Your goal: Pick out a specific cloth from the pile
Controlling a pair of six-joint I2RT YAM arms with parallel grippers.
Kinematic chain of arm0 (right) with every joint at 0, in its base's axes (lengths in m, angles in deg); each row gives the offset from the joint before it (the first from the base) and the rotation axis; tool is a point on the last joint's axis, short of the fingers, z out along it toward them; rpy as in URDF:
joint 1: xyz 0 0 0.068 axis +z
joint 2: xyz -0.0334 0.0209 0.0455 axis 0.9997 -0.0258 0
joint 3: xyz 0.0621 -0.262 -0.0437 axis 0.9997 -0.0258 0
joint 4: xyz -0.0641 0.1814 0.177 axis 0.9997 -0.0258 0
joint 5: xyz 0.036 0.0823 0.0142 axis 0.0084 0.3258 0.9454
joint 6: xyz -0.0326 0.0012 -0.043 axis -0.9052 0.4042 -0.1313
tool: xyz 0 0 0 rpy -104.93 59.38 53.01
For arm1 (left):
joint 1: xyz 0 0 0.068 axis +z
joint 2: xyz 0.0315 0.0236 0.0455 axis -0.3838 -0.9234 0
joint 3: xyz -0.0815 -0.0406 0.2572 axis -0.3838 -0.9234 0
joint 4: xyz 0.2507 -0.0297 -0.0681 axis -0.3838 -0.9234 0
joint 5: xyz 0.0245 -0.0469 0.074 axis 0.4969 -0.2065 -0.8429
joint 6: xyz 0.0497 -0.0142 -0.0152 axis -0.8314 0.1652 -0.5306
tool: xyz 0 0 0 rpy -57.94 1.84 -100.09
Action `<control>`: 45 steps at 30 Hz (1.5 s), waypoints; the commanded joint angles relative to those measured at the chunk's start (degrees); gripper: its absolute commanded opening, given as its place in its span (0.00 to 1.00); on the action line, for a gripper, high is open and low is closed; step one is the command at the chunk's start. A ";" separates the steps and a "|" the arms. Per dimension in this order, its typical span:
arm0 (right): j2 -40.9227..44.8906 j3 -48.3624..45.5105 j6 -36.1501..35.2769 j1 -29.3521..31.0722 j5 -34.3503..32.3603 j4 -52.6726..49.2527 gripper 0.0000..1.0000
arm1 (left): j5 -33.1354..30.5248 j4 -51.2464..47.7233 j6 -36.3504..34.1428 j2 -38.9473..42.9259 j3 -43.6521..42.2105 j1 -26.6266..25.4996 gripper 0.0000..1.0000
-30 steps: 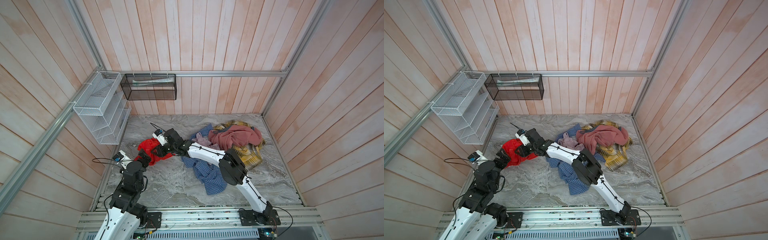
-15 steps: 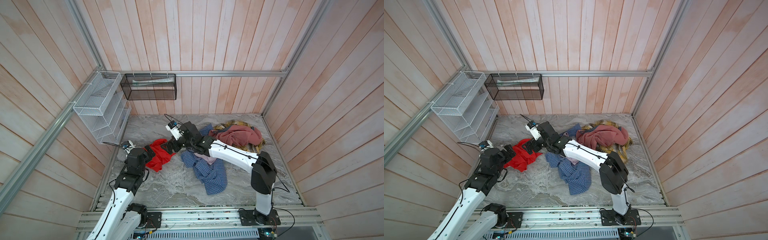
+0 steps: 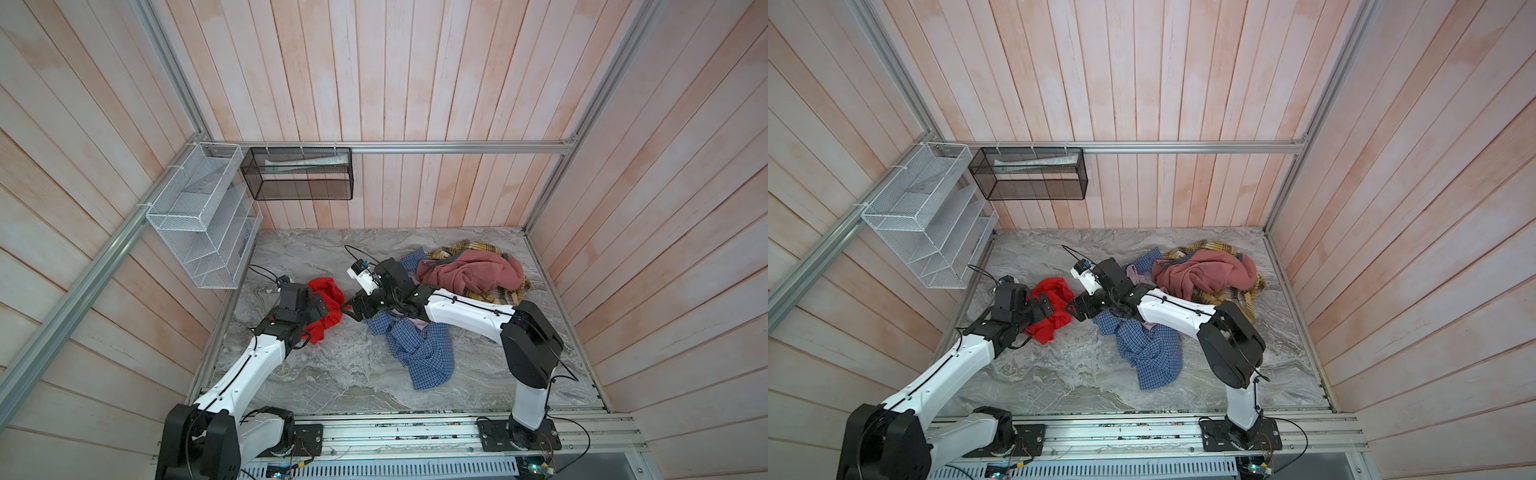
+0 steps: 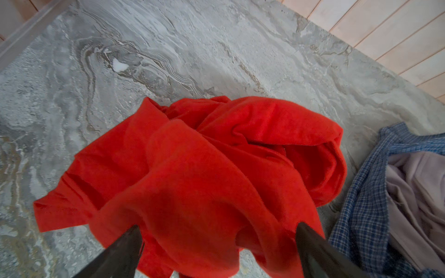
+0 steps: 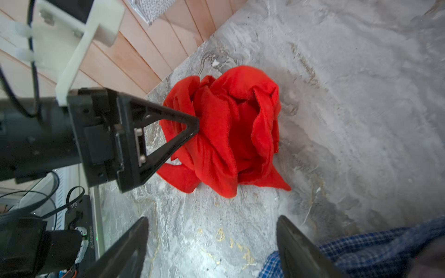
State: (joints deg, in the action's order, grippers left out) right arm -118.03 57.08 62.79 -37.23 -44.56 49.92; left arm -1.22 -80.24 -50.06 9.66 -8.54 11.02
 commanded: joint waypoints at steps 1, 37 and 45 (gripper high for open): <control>-2.44 -0.76 3.27 -0.30 5.52 3.89 0.72 | 1.01 1.45 0.26 -2.87 0.39 -0.05 1.00; 8.74 -21.27 1.45 -9.28 -4.35 1.05 0.41 | 5.36 11.00 -6.50 -21.67 6.67 7.07 0.73; 13.89 -19.96 1.77 -9.35 -0.81 4.83 0.61 | 6.59 11.67 -6.37 -23.48 7.74 7.15 0.57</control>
State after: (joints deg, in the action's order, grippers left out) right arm -106.56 36.11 64.95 -46.26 -47.82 52.30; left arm 4.50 -69.42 -55.89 -12.17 -2.90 17.88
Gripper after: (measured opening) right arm 0.606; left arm 0.567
